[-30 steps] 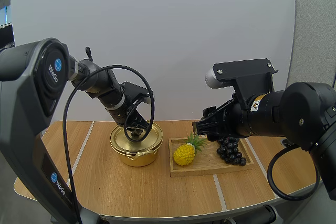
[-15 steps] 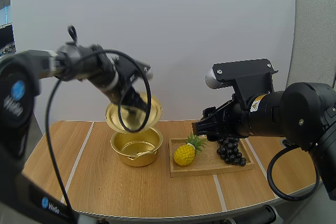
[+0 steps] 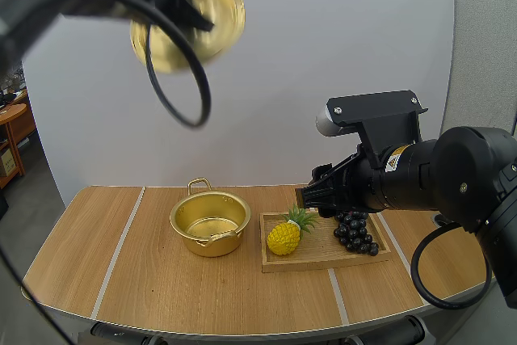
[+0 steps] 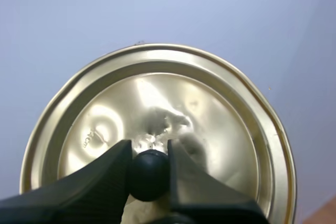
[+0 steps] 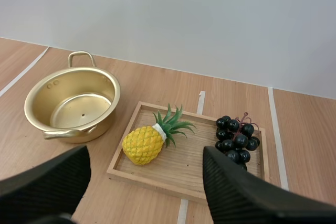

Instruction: Open the pot, put the pineapple inside, and close it

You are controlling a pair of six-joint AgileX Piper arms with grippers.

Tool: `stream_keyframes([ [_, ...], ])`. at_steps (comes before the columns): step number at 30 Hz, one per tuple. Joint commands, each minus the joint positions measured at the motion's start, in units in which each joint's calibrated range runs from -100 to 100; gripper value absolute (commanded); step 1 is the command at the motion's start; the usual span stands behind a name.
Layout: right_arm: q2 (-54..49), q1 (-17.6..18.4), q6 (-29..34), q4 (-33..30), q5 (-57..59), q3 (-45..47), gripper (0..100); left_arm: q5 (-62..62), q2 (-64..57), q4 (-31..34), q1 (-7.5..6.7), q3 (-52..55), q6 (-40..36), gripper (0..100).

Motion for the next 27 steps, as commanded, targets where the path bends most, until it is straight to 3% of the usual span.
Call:
stream_keyframes([
  [1, -0.18, -0.18, -0.1, 0.19, -0.76, -0.41, 100, -7.44, -3.46, 0.01, 0.01, -11.76, -5.62, 0],
  [8, -0.18, -0.18, -0.1, 0.19, -0.76, -0.41, 100, -10.3, -3.44, 0.12, 0.01, -20.37, -6.9, 0],
  [19, -0.18, -0.18, 0.44, 3.33, -0.76, -0.41, 100, -11.16, -3.44, 0.22, 0.01, -21.39, -6.9, 0],
  [23, 0.42, -0.18, 10.8, 4.41, -3.12, -0.41, 100, -11.16, -3.44, 0.22, 0.01, -21.39, -6.9, 0],
  [27, 4.86, -0.18, 14.39, 4.41, -7.6, -0.41, 100, -11.16, -3.44, 0.22, 0.01, -21.39, -6.9, 0],
])
